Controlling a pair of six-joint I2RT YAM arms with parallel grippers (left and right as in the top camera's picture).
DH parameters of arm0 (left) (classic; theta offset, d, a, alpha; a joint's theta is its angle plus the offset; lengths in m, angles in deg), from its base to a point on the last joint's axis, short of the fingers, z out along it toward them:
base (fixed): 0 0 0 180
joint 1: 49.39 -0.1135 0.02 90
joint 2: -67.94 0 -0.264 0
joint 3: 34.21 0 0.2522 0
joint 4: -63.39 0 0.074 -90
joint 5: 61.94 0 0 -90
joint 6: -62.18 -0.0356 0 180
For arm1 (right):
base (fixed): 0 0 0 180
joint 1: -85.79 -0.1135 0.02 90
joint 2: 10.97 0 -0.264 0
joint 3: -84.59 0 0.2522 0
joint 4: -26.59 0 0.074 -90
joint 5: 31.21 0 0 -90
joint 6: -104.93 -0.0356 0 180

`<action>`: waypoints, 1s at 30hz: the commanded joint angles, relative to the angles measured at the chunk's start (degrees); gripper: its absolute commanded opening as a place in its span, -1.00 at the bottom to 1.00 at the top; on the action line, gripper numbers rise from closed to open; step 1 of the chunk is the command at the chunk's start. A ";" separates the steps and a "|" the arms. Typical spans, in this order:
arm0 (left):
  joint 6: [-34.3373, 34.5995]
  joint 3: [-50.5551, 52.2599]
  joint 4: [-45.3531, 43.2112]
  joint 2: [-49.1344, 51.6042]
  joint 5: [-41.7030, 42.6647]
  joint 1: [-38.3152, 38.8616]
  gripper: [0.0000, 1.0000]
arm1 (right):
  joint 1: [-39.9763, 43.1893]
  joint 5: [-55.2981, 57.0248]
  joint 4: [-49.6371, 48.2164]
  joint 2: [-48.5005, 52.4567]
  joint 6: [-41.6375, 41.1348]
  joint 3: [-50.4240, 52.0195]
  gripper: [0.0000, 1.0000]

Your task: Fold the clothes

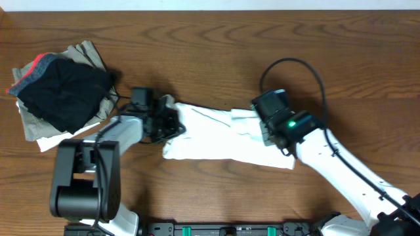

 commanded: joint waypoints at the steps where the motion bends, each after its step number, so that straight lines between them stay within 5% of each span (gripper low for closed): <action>1: -1.40 0.59 1.29 -2.56 -1.33 -2.45 -0.88 | 4.63 -6.25 -0.96 0.42 -0.22 0.26 -0.33; 20: -1.36 0.59 5.22 -15.12 -1.31 -3.10 -0.88 | 7.15 -14.38 -7.39 18.93 0.13 0.26 -0.36; 30: -1.31 0.59 6.51 -20.02 5.11 0.02 -0.88 | 7.15 -15.58 -8.90 20.57 0.15 0.26 -0.34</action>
